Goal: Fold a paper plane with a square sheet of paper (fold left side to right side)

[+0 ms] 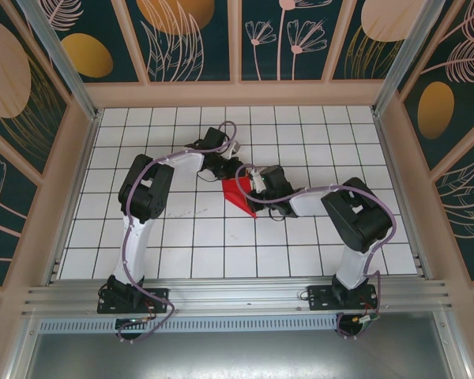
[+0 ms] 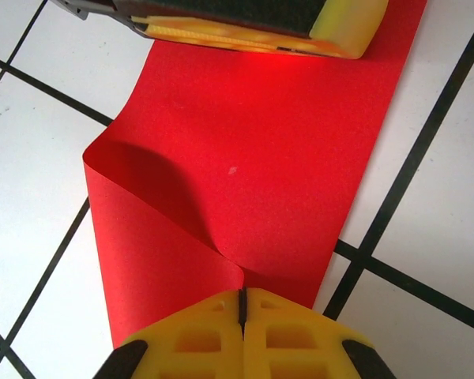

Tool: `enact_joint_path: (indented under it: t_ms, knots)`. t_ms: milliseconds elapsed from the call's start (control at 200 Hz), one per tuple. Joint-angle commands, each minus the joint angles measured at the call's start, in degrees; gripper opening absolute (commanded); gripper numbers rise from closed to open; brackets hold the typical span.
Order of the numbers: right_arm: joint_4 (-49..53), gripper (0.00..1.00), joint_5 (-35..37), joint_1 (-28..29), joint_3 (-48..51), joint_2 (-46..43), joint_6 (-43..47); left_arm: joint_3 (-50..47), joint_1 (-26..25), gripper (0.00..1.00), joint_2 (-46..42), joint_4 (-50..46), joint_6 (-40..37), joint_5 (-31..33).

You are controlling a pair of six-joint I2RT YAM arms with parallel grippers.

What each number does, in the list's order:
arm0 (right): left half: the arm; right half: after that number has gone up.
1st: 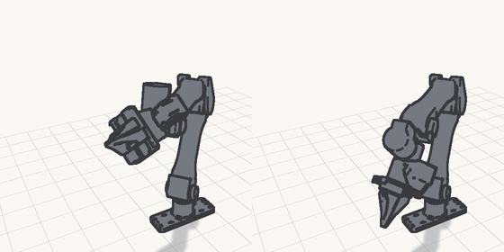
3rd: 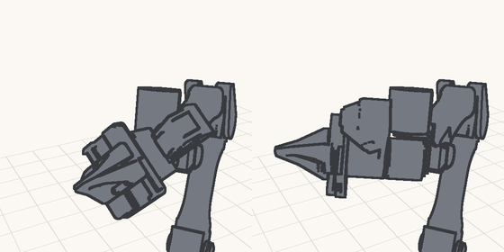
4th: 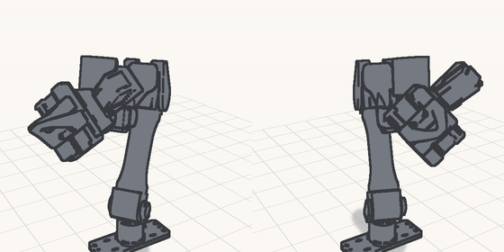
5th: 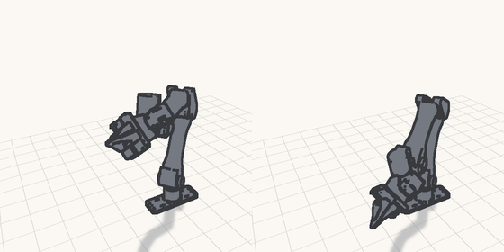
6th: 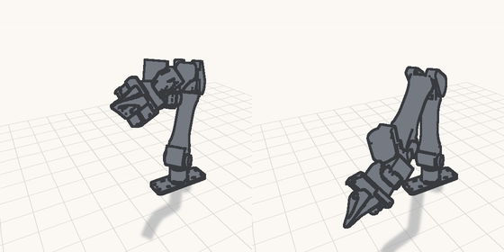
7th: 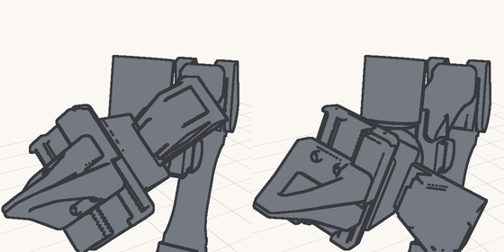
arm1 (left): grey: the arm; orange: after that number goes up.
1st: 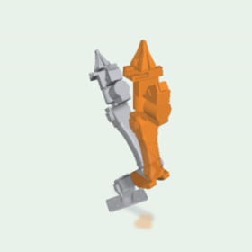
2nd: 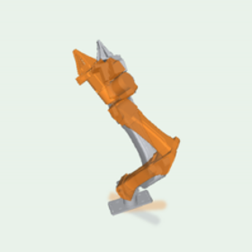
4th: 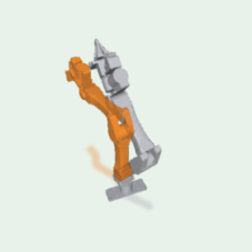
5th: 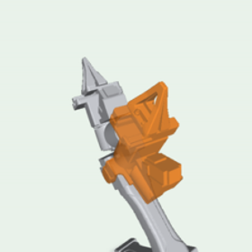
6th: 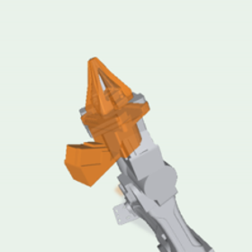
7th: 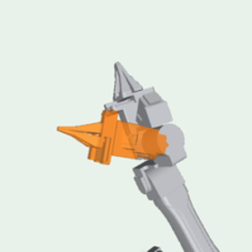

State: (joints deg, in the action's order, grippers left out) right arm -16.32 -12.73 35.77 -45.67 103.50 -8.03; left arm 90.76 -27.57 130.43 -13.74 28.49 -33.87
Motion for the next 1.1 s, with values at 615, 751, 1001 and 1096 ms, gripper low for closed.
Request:
enact_joint_path:
  t_ms: [615, 751, 1001, 1096]
  knots:
    - [4.23, 0.0, 0.33, 0.04, -1.4, 3.1, 0.43, -12.24, 4.72, 0.32, -19.07, 0.61, -0.68, 6.28]
    - [4.66, 0.0, 0.16, 0.11, -1.75, 3.25, 0.74, -20.77, 3.53, 0.25, -21.84, 6.6, 2.43, -1.09]
    - [5.24, 0.0, 0.2, 0.27, -2.14, 3.27, 1.03, -24.47, -0.13, 0.25, -20.05, 10.97, 5.6, -2.08]
    - [5.42, 0.0, 0.25, 0.25, -2.24, 3.29, 1.09, -23.66, -1.28, 0.24, -18.1, 10.66, 5.81, -2.0]
